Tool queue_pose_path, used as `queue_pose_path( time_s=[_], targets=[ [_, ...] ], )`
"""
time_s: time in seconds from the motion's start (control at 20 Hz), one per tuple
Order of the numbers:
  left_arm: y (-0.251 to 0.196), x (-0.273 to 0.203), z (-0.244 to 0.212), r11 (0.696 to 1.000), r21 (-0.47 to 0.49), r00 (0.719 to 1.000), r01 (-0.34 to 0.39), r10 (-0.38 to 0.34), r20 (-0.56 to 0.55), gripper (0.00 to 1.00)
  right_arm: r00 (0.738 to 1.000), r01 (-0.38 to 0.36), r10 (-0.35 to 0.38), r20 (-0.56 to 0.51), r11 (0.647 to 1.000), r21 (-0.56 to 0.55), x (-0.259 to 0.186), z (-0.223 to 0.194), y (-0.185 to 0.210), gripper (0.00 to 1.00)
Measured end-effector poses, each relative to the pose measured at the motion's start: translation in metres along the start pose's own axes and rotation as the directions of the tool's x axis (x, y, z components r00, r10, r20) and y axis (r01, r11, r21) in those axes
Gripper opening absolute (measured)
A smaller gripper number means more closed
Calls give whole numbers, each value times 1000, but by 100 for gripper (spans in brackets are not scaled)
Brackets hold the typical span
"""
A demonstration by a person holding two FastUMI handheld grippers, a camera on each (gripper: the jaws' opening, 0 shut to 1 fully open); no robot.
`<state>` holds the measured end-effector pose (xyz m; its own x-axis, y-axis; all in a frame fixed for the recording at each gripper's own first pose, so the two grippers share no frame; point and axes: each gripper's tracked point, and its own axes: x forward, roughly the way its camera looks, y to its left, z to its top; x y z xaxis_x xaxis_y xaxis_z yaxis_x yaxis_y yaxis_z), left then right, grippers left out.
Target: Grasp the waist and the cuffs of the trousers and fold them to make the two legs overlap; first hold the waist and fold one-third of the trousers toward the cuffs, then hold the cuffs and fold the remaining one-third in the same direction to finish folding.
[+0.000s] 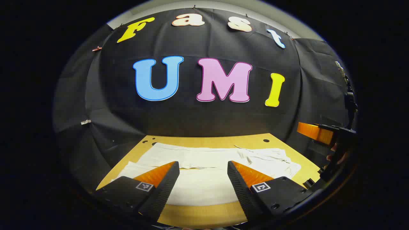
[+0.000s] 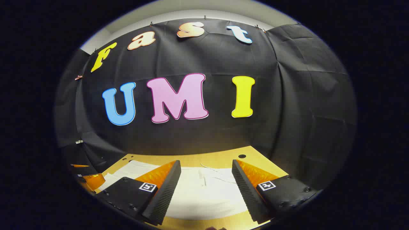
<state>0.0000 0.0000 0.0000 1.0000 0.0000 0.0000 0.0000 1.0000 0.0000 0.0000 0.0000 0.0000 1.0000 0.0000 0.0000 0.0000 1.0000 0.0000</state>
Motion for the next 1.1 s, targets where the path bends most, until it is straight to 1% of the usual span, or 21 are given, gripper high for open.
queue_pose_path(
  time_s=[0.15, 0.3, 0.4, 0.5, 0.7, 0.9, 1.1],
  targets=[
    [3, 3, 2, 1000, -10, 1000, -22, 22, 11, 96, 999, 30, -30, -18, 1000, -4, 1, -6, -12, 99],
    [13, 6, 6, 998, 11, 998, -59, 59, 31, 96, 999, 34, -34, -14, 999, -5, 3, -3, -17, 98],
    [18, 7, 6, 996, -2, 996, -86, 86, 39, 96, 1000, 29, -29, -6, 999, -14, 4, -1, -20, 99],
    [21, 9, 8, 994, -22, 993, -109, 110, 45, 96, 999, 35, -35, 9, 998, -46, 7, 3, -27, 99],
    [38, 12, 11, 987, -16, 986, -159, 160, 54, 96, 1000, -1, 1, -3, 998, -64, 13, 0, -25, 98],
    [37, 17, 9, 983, -21, 983, -180, 181, 38, 96, 999, -39, 37, -18, 992, -123, 24, -8, -24, 99],
    [33, 22, 5, 978, -19, 978, -208, 209, 20, 96, 995, -97, 91, -42, 981, -166, 37, -16, -28, 99]
  ],
)
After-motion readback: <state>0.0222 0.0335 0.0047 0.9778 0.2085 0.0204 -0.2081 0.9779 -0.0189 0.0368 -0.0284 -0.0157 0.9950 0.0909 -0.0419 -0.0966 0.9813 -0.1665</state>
